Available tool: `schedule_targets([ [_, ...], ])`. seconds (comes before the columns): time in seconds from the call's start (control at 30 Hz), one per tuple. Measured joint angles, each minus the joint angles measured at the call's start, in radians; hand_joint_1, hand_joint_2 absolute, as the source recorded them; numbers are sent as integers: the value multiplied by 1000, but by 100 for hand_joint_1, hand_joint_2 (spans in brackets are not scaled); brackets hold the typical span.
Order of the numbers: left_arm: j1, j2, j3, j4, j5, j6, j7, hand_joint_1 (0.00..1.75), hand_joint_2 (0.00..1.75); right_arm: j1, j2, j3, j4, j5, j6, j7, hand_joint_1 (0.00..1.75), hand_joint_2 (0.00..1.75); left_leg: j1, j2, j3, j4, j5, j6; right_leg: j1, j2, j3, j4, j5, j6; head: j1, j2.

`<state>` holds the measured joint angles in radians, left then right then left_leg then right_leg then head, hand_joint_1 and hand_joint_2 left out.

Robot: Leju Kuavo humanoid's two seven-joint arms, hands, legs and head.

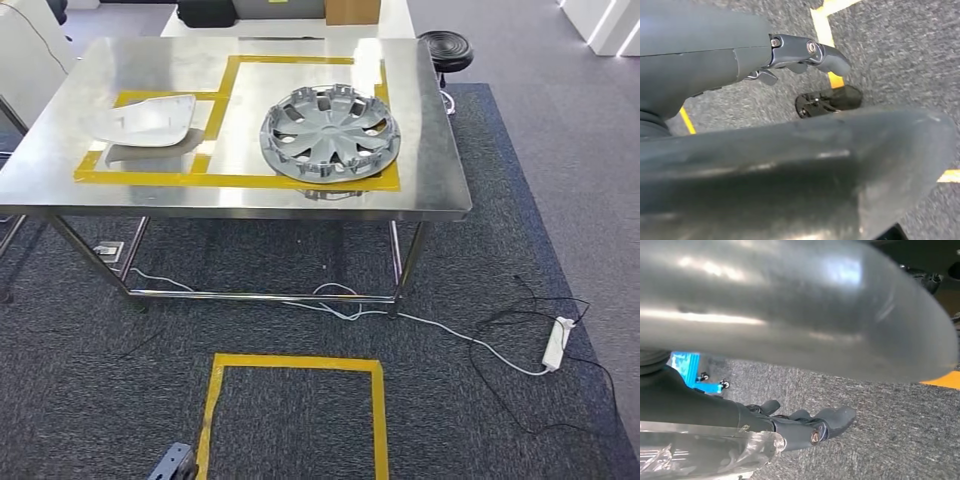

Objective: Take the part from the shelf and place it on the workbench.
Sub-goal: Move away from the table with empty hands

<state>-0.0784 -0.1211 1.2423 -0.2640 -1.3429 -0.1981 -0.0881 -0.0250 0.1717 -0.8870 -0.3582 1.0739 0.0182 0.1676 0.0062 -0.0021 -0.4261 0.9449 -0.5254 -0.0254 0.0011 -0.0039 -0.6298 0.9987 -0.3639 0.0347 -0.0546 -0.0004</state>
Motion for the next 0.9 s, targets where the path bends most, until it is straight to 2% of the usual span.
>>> schedule_targets([
  [0.03, 1, -1, 3, 0, 1, 0, 0, 0, 0, 0, 0, -8, 0, 0, 0, 1, 0, 0, -1, 1, -7, 0, 3, 11, -2, 0, -3, -2, 8, 6, 0, 0],
  [0.07, 2, -2, 5, 0, 2, 2, 0, 0, 0, 1, 0, -16, 0, 1, 0, 2, 0, 0, -1, 3, -16, 2, 12, 20, -4, 0, -8, 1, 1, 12, 0, 0],
  [0.1, 3, -2, 6, 0, 3, 5, 1, 0, 0, 2, 0, -23, 0, 3, 0, 4, 0, 0, -1, 5, -27, 3, 23, 29, -6, 1, -18, 20, -25, 18, 1, 0],
  [0.13, 3, -2, 7, 0, 4, 8, 2, 0, 0, 3, 0, -28, 0, 5, 0, 4, 0, 0, 0, 6, -41, 3, 36, 36, -7, 1, -32, 58, -70, 22, 3, 0],
  [0.2, 3, -1, 9, 0, 7, 10, 3, 0, 0, 2, 0, -37, 0, 9, 1, 5, 0, 0, -2, 7, -73, 4, 62, 43, -7, 1, -66, 187, -174, 29, 6, 0],
  [0.23, 3, -1, 10, 0, 8, 10, 3, 0, 0, 1, 0, -41, 0, 11, 1, 5, 0, 0, -3, 7, -91, 5, 76, 43, -7, 1, -75, 250, -201, 30, 7, 0],
  [0.27, 3, -1, 11, 0, 8, 9, 3, 0, 0, 0, 0, -43, 0, 12, 1, 5, 0, 0, -4, 7, -108, 6, 90, 42, -7, 1, -73, 292, -204, 30, 7, 0],
  [0.3, 3, -2, 11, 0, 8, 9, 3, 0, 0, -1, 0, -45, 0, 14, 1, 5, 0, 0, -5, 7, -126, 8, 103, 41, -7, 1, -54, 300, -184, 29, 7, 0],
  [0.33, 3, -2, 12, 0, 9, 9, 3, 0, 0, -2, 0, -47, 0, 14, 1, 6, 0, 0, -6, 7, -143, 10, 115, 39, -7, 1, -17, 271, -153, 26, 7, 0],
  [0.37, 2, -3, 12, 0, 9, 10, 3, 0, 0, -3, 0, -48, 0, 16, 1, 5, 0, 0, -6, 7, -157, 12, 127, 36, -7, 2, 36, 212, -130, 22, 7, 0],
  [0.4, 2, -3, 13, 0, 10, 10, 3, 0, 0, -6, 0, -49, -2, 18, 2, 4, 0, 0, -7, 6, -170, 15, 137, 32, -5, 2, 102, 129, -128, 18, 7, 0],
  [0.43, 2, -3, 13, 0, 11, 11, 3, 0, 0, -9, 0, -50, -3, 23, 3, 1, 0, 0, -8, 6, -178, 17, 147, 27, -4, 1, 155, 51, -138, 14, 6, 0],
  [0.47, 1, -3, 15, 0, 13, 12, 3, 0, 0, -12, 0, -51, -4, 29, 5, -4, 0, 0, -8, 7, -183, 18, 158, 22, -2, 2, 190, -6, -153, 11, 7, 0],
  [0.5, 1, -3, 17, 0, 14, 12, 3, 0, 0, -14, 0, -52, -4, 38, 8, -10, 0, 0, -8, 7, -187, 17, 169, 16, 1, 2, 205, -37, -163, 7, 8, 0],
  [0.53, 1, -3, 19, 0, 16, 13, 2, 0, 0, -15, 0, -54, -4, 48, 11, -18, 0, 0, -6, 8, -189, 15, 180, 10, 3, 2, 198, -42, -159, 0, 8, 0],
  [0.57, 1, -3, 22, 0, 17, 14, 2, 0, 0, -15, 0, -57, -4, 58, 15, -26, 0, 0, -4, 7, -193, 16, 179, 3, 3, 1, 188, -41, -149, -8, 10, 0],
  [0.6, 3, -3, 24, 0, 19, 16, 2, 0, 0, -16, 0, -60, -4, 67, 17, -34, 0, 0, -2, 6, -200, 29, 156, -4, 2, -1, 177, -40, -138, -18, 10, 0],
  [0.63, 5, -3, 25, 0, 19, 19, 2, 0, 0, -17, 0, -64, -4, 74, 19, -41, 0, 0, -1, 6, -211, 60, 115, -10, 0, -2, 165, -41, -125, -26, 7, 0],
  [0.67, 5, -3, 26, 0, 19, 21, 3, 0, 0, -17, 0, -67, -4, 79, 20, -47, 0, 0, 0, 5, -226, 114, 56, -15, -1, -2, 150, -41, -111, -31, 4, 0],
  [0.7, 5, -3, 26, 0, 19, 23, 3, 0, 0, -18, 1, -69, -4, 83, 20, -51, 0, 44, 0, 5, -243, 182, 1, -19, -1, -2, 134, -40, -97, -34, 2, 0],
  [0.73, 5, -4, 27, 0, 19, 25, 3, 0, 0, -19, 1, -70, -4, 86, 21, -53, 0, 87, 0, 5, -257, 249, -34, -22, -1, -2, 116, -39, -83, -34, 1, 0],
  [0.77, 4, -3, 27, 0, 18, 26, 2, 0, 0, -18, 2, -71, -3, 89, 22, -55, 0, 131, 0, 5, -261, 298, -43, -24, -1, -2, 98, -37, -70, -33, 1, 0],
  [0.8, 4, -3, 27, 0, 16, 30, -2, 0, 0, -18, 2, -73, -3, 91, 23, -56, 0, 131, 0, 5, -250, 316, -25, -25, -1, -2, 80, -36, -58, -31, 0, 0],
  [0.83, 4, -3, 26, 0, 13, 36, -9, 0, 0, -18, 3, -76, -2, 92, 25, -56, 0, 87, 1, 5, -223, 302, 9, -25, -1, -2, 62, -33, -48, -28, 0, 0],
  [0.87, 4, -2, 26, 0, 10, 43, -20, 0, 0, -18, 5, -80, -1, 92, 27, -55, 0, 44, 2, 4, -180, 255, 38, -24, -2, -1, 47, -30, -38, -24, 0, 0],
  [0.9, 3, -2, 26, 0, 7, 49, -32, 0, 0, -19, 7, -86, 0, 89, 30, -53, 0, 0, 3, -3, -123, 186, 52, -23, -1, 2, 33, -26, -29, -20, 0, 0],
])
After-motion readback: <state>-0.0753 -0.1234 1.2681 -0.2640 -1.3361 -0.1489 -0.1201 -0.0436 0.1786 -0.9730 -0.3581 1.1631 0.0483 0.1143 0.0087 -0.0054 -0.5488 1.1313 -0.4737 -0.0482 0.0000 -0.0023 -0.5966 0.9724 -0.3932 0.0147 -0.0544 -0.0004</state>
